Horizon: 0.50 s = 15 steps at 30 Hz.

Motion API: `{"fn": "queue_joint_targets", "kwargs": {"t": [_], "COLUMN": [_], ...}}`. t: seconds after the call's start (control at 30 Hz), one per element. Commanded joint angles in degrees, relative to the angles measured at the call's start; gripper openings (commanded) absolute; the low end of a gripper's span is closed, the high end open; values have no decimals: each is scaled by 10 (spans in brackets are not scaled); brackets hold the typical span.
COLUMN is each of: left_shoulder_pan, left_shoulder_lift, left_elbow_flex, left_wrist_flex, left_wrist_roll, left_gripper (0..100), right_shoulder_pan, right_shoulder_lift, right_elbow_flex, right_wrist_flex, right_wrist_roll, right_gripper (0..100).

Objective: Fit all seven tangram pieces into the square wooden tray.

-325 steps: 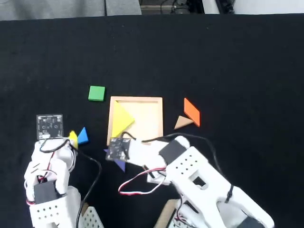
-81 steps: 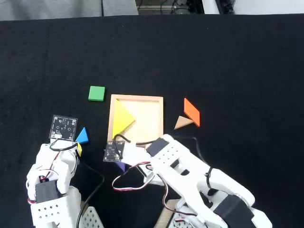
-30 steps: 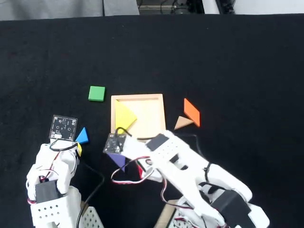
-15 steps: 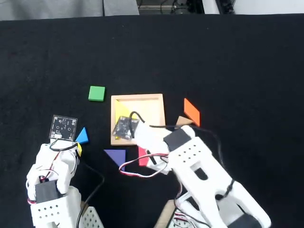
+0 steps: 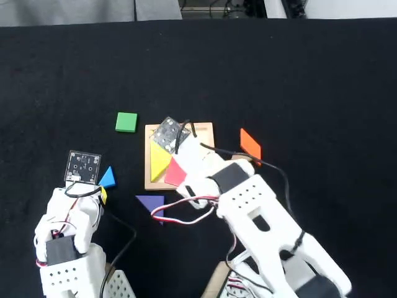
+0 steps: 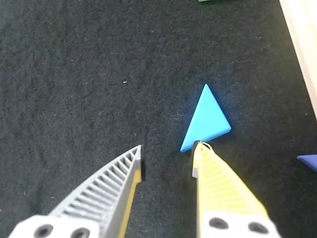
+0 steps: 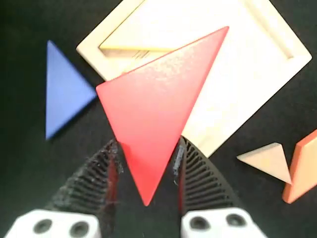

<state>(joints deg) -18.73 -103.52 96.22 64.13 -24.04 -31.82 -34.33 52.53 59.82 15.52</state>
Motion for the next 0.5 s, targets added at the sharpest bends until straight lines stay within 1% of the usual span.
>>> {"fn": "queue_joint_targets", "kwargs": {"t": [0.0, 0.1, 0.33, 0.47], "left_shoulder_pan": [6, 6, 6, 6], "left_shoulder_lift": [-7, -7, -7, -7], "left_elbow_flex": [12, 12, 12, 12], "left_wrist_flex": [-12, -12, -13, -13], "left_wrist_roll": [-1, -1, -1, -1], "left_gripper": [181, 181, 181, 181], "right_shoulder_pan": [7, 7, 6, 8], "right_shoulder_lift": [37, 56, 63, 63], "right_elbow_flex": [-31, -23, 16, 49], "right_wrist_flex": [-54, -75, -147, -195], "right_wrist_roll": [-69, -117, -197, -223], "right_gripper": [39, 39, 43, 44]}}
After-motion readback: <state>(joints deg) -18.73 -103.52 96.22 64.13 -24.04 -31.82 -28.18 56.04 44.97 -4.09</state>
